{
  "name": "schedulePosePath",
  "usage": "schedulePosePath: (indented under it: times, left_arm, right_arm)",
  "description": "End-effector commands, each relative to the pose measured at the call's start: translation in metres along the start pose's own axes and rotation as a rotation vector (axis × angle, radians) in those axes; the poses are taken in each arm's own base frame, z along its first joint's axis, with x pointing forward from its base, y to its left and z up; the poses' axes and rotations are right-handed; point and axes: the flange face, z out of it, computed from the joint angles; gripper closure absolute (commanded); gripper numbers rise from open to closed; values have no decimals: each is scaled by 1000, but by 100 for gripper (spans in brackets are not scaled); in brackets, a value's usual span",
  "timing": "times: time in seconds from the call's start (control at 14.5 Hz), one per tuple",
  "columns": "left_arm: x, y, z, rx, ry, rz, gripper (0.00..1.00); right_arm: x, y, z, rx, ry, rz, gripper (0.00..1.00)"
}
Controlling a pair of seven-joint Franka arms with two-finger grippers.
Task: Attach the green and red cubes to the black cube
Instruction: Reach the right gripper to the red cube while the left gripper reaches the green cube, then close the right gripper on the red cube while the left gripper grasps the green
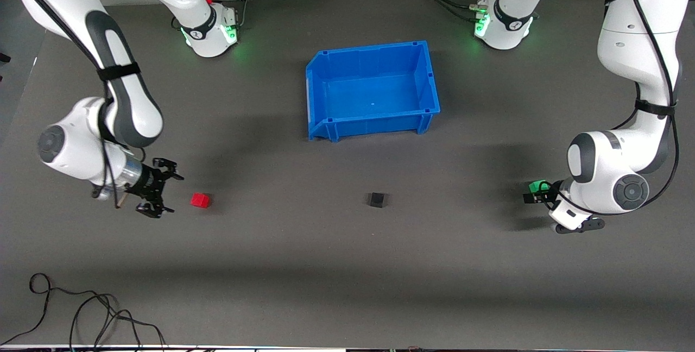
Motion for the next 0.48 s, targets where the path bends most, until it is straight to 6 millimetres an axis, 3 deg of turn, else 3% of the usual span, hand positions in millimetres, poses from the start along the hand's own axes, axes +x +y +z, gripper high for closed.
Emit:
schedulePosePath:
  times: [0.0, 0.28, 0.41]
  left_arm:
    - [-6, 0, 4, 5, -17, -8, 22]
    - [-7, -2, 5, 10, -20, -8, 47]
    - [-7, -3, 6, 9, -23, -10, 49]
  right_arm:
    - [1, -3, 38, 16, -2, -20, 0]
    - [2, 0, 59, 13, 10, -42, 0]
    - [5, 2, 71, -3, 15, -46, 0]
